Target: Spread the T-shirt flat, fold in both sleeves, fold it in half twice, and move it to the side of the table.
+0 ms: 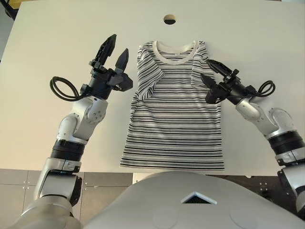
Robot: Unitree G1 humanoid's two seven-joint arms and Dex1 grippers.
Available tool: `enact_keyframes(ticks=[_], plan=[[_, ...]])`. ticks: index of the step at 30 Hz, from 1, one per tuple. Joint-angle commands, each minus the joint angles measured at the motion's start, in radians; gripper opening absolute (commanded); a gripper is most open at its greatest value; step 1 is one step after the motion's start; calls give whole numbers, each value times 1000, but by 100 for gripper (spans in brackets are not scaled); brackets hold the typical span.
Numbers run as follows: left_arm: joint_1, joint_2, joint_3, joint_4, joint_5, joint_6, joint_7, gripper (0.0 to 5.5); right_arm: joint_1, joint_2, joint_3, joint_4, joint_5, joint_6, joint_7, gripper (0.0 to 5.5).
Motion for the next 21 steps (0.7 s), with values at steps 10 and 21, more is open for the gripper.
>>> enact_keyframes(ticks=[10, 21], plan=[[653, 510, 153, -227, -324, -274, -516, 266, 774, -373, -330, -458, 172, 22, 359, 331], [587, 512, 68, -357, -389, -270, -791, 266, 802, -466, -314, -638, 208, 28, 669, 331]])
